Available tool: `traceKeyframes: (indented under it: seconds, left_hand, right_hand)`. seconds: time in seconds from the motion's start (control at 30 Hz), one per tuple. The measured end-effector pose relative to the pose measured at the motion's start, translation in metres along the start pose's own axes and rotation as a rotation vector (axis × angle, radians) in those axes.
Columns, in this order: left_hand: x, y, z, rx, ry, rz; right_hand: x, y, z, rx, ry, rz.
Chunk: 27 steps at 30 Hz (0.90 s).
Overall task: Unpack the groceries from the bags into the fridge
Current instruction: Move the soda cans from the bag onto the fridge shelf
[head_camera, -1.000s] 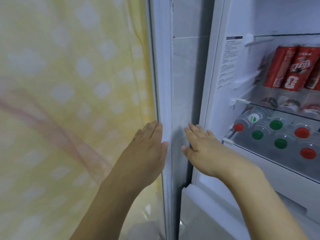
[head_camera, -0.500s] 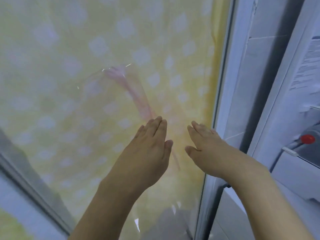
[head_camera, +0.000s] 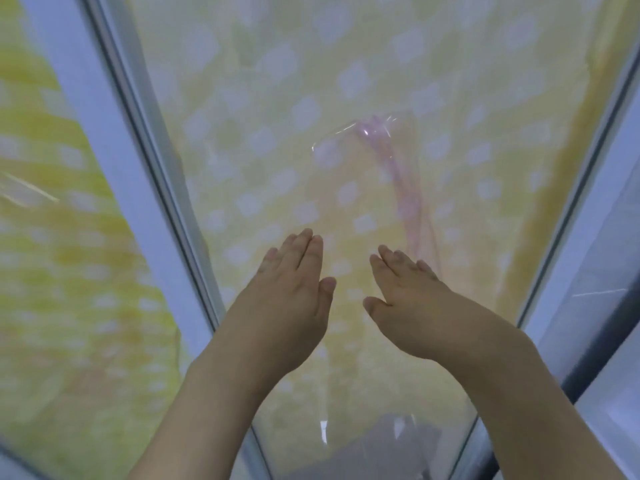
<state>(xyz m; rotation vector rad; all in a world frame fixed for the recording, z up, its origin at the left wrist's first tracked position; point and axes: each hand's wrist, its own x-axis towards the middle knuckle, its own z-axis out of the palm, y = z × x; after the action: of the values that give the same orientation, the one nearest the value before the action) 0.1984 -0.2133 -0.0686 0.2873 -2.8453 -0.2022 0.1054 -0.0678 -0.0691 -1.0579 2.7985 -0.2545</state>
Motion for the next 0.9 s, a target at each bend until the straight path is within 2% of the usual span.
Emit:
traceKeyframes:
  seconds: [0.43,0.9]
  left_hand:
    - [-0.087,-0.099,-0.045,0.097,0.073,-0.25]
    - [-0.252,-0.211,-0.096,0.151,0.175,-0.674]
  right_hand:
    - [0.011,-0.132,0.019,-0.011,-0.042,-0.267]
    - [-0.005,-0.324,0.069,-0.024,-0.092,-0.684]
